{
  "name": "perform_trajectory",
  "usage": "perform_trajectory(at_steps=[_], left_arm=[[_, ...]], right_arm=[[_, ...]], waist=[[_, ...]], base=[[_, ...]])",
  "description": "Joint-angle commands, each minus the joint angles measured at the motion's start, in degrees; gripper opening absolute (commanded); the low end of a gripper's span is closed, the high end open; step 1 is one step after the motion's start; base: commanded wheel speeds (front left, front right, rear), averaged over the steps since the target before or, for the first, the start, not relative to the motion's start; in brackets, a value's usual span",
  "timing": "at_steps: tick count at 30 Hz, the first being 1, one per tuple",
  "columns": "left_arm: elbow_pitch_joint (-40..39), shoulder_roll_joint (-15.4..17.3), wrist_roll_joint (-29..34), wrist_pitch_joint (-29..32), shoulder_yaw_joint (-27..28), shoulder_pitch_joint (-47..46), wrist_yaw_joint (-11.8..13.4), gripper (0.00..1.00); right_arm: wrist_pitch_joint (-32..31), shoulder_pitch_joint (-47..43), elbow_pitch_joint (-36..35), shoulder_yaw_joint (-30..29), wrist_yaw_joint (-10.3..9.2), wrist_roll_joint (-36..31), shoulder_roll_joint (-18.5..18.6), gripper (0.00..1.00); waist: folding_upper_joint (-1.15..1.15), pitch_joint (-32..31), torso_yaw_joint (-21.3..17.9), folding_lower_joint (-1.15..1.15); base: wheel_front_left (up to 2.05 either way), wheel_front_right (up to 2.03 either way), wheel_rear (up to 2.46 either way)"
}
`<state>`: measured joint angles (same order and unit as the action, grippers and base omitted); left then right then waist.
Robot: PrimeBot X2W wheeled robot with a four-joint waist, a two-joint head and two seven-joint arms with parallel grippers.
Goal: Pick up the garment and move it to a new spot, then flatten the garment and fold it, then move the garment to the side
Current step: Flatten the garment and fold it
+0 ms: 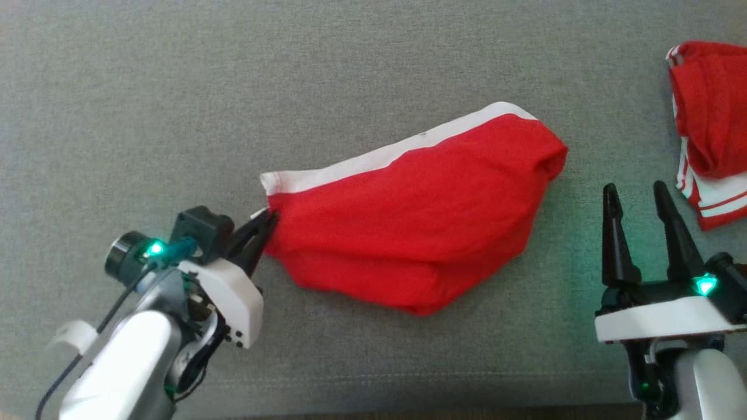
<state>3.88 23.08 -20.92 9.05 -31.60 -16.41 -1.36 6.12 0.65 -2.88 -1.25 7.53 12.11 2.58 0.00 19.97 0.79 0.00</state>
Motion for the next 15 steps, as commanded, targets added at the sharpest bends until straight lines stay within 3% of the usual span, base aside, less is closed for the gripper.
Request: perform_trajectory(at_steps=[1,7,8,9,15], left_arm=[[-1.57,2.04,-0.24,-0.02,3.26,-0.97,0.8,0.0],[2.25,1.69,-0.87,-2.53,4.63,-2.17,1.4,0.0],[3.13,1.47,-1.02,-3.02,4.71,-2.41,1.33,0.45],[3.96,1.08,-1.36,-3.64,4.91,-2.59,1.37,1.0],[5.98,-0.79,-1.77,-12.18,7.38,-1.93,3.7,1.0]], right_arm=[[0.2,1.11,-1.76,0.74,-0.04,0.17,0.3,1.0],[-0.5,0.98,-2.61,-0.33,-0.04,-0.4,0.3,1.0],[-0.63,1.02,-2.76,-0.4,-0.04,-0.52,0.3,1.0],[-0.75,1.07,-2.92,-0.43,-0.04,-0.66,0.3,1.0],[-1.82,0.98,-5.33,-0.82,-0.04,-1.92,0.3,1.0]], waist=[[0.0,-0.01,0.01,0.0],[0.0,-0.28,0.44,0.0],[0.0,-0.38,0.55,0.0],[0.0,-0.51,0.64,0.0],[0.0,-1.66,1.23,0.0]], base=[[0.0,0.0,0.0],[0.0,0.0,0.0],[0.0,0.0,0.0],[0.0,0.0,0.0],[0.0,0.0,0.0]])
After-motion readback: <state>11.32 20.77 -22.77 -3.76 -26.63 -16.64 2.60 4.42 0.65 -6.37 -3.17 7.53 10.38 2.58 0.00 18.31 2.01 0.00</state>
